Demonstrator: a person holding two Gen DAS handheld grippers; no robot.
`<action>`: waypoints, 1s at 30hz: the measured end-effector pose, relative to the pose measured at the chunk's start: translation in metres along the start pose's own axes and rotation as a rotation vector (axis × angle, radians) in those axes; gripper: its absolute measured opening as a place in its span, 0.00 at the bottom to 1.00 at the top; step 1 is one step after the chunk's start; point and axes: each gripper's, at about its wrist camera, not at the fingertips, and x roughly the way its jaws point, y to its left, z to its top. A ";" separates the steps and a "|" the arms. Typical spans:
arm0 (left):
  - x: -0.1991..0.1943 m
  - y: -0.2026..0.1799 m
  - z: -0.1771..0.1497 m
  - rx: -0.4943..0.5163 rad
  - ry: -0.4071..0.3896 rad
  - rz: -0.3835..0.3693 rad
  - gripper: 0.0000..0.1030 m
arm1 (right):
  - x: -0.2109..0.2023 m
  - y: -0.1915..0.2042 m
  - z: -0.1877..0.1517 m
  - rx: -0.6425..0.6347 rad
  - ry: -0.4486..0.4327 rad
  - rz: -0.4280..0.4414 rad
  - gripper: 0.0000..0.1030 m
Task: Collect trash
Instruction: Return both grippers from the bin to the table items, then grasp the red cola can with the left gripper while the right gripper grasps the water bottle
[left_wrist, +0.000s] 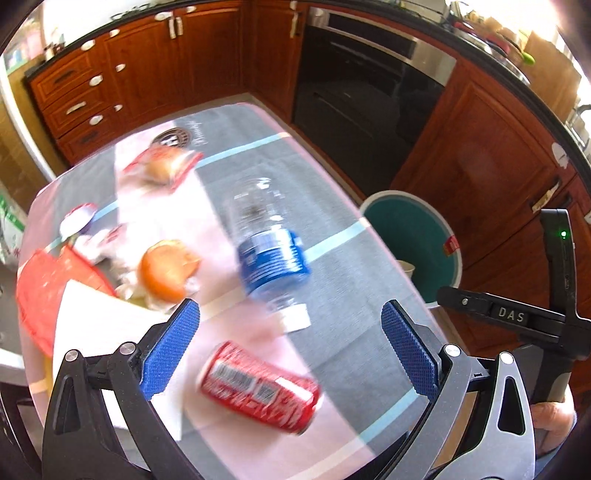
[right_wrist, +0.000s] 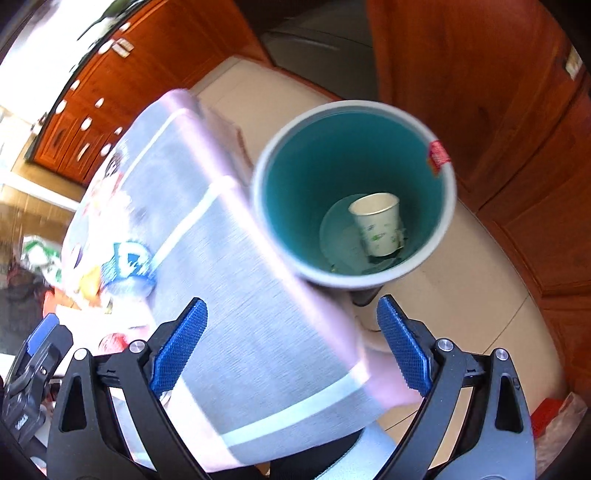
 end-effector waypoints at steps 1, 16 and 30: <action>-0.004 0.009 -0.005 -0.014 -0.003 0.003 0.96 | 0.000 0.009 -0.003 -0.018 0.003 0.002 0.87; 0.017 0.060 -0.070 -0.246 0.128 -0.020 0.96 | 0.000 0.066 -0.041 -0.091 0.029 0.006 0.87; 0.050 0.033 -0.062 -0.238 0.154 0.044 0.96 | 0.003 0.047 -0.032 -0.057 0.041 0.002 0.87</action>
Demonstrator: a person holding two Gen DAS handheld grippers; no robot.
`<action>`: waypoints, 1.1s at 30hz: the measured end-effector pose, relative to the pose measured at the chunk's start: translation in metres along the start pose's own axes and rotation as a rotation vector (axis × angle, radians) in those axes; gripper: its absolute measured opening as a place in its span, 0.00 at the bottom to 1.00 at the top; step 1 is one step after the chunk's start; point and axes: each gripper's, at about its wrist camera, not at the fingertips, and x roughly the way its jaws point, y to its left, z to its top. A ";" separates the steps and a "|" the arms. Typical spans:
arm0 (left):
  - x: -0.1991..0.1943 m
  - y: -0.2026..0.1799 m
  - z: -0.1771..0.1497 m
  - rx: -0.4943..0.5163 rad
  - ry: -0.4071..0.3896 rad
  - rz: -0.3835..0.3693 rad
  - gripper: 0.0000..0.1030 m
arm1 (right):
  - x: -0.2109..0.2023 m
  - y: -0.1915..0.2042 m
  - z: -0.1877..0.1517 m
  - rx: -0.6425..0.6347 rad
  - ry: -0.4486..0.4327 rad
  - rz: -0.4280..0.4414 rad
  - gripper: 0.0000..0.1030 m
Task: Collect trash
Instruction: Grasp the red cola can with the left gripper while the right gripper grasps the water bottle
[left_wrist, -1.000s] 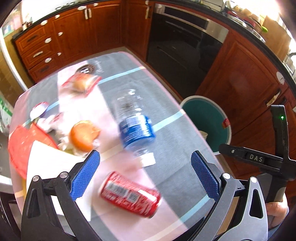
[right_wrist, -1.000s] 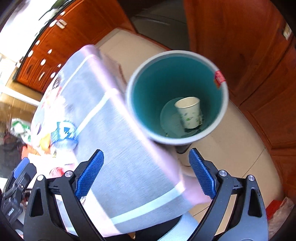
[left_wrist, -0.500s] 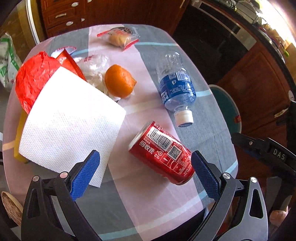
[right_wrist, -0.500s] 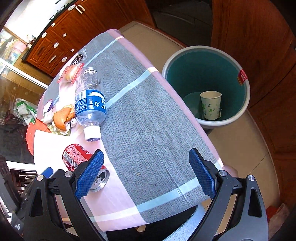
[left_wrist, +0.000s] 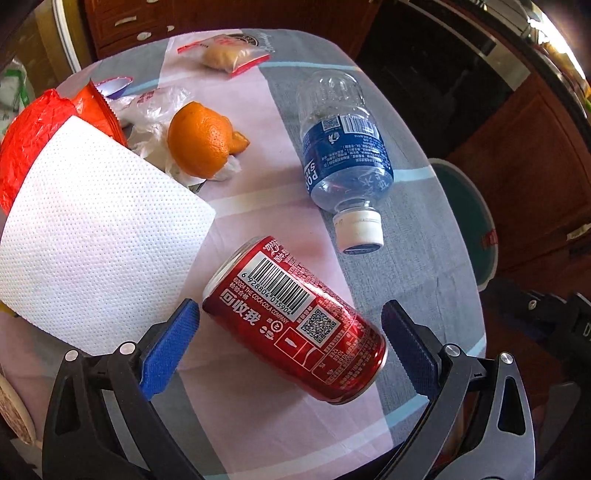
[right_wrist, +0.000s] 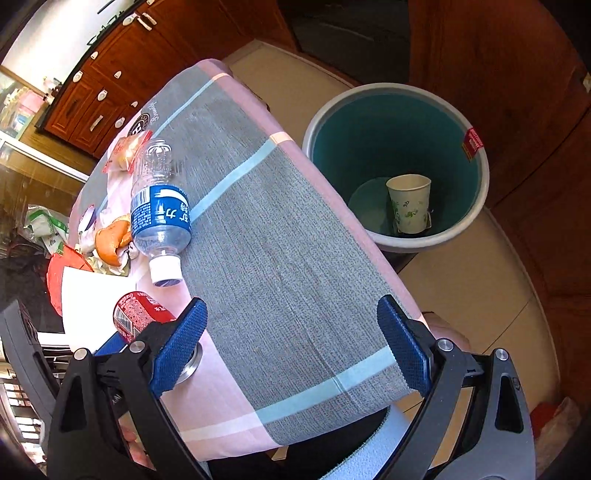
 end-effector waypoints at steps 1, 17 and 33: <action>0.000 0.001 -0.001 0.011 -0.002 0.010 0.96 | 0.001 0.002 0.002 -0.003 0.002 0.001 0.87; -0.023 0.067 -0.007 0.109 -0.044 -0.052 0.87 | 0.042 0.113 0.047 -0.230 -0.018 0.117 0.86; -0.021 0.053 0.003 0.094 -0.025 -0.070 0.87 | 0.073 0.111 0.040 -0.287 0.069 0.121 0.61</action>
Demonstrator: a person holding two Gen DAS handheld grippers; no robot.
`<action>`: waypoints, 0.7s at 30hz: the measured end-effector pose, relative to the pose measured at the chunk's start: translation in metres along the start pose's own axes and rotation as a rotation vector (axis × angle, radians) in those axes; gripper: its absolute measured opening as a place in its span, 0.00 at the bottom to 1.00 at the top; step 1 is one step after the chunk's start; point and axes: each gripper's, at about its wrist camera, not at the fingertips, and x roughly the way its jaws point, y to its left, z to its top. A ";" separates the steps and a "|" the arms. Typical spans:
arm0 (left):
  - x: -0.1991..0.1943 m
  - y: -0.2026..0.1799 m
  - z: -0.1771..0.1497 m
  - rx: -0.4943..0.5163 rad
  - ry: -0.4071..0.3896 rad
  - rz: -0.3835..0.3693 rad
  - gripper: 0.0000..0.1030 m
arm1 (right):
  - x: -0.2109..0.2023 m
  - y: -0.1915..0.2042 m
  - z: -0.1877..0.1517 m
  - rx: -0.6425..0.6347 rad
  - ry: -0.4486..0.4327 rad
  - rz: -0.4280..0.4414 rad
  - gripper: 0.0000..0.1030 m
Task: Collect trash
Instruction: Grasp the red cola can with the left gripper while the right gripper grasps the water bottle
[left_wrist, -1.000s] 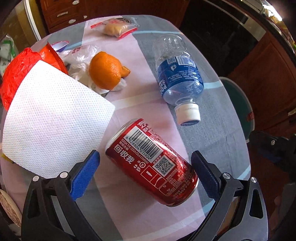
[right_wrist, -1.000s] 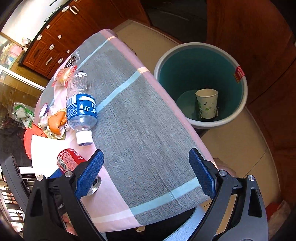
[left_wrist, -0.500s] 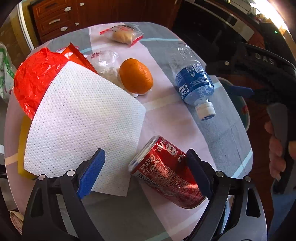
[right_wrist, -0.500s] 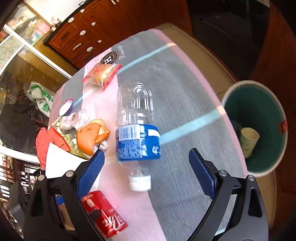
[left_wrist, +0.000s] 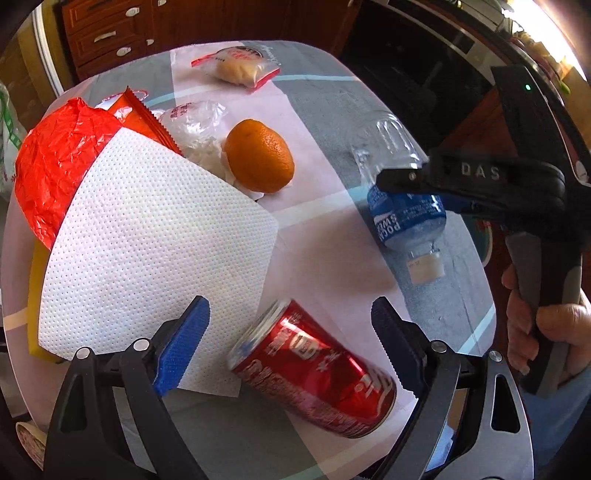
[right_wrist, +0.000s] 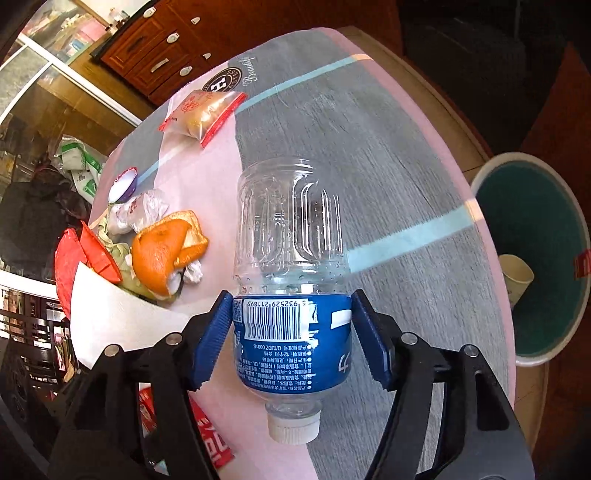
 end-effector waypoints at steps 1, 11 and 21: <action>-0.001 -0.003 -0.001 0.001 -0.001 0.004 0.87 | -0.004 -0.005 -0.006 0.007 0.002 0.006 0.61; -0.019 -0.014 -0.022 -0.080 -0.027 0.127 0.89 | -0.032 -0.044 -0.066 0.047 -0.015 0.079 0.61; 0.009 -0.025 -0.050 -0.194 0.078 0.148 0.92 | -0.039 -0.065 -0.092 0.073 -0.016 0.193 0.61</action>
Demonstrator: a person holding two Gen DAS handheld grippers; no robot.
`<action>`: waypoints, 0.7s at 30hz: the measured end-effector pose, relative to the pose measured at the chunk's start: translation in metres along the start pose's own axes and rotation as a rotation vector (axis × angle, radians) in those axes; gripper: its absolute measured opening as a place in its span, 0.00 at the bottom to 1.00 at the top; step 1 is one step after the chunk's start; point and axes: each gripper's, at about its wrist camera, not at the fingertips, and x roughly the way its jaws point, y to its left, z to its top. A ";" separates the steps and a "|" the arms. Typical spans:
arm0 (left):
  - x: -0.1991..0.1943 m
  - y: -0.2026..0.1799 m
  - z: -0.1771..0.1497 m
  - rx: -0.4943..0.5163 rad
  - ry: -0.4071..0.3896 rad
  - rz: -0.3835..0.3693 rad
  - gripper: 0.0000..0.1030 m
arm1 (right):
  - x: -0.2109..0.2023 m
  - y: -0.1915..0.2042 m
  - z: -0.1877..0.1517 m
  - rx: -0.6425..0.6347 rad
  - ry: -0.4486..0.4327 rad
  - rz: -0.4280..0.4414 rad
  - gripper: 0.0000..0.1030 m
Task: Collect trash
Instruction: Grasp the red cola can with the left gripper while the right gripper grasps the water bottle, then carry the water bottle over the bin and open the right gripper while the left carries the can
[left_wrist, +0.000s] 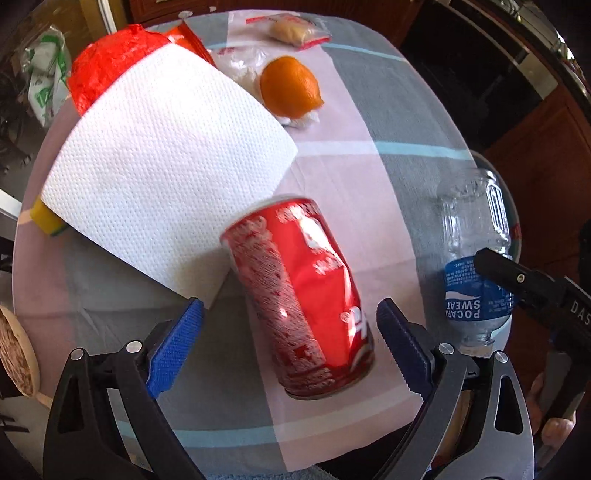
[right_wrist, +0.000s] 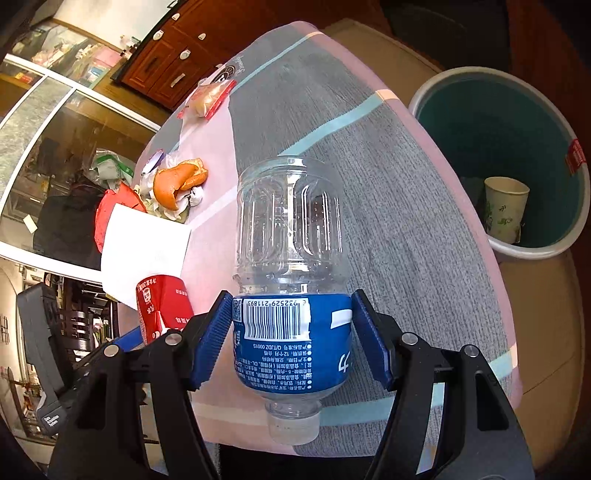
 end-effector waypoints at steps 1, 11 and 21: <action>0.003 -0.006 -0.003 0.017 0.010 0.002 0.92 | 0.001 -0.001 0.000 0.004 0.005 0.006 0.61; -0.014 -0.033 -0.005 0.171 -0.072 0.040 0.61 | 0.014 -0.010 0.005 0.061 0.024 0.083 0.62; -0.026 -0.072 0.026 0.317 -0.111 -0.061 0.61 | -0.033 -0.032 0.017 0.109 -0.092 0.077 0.61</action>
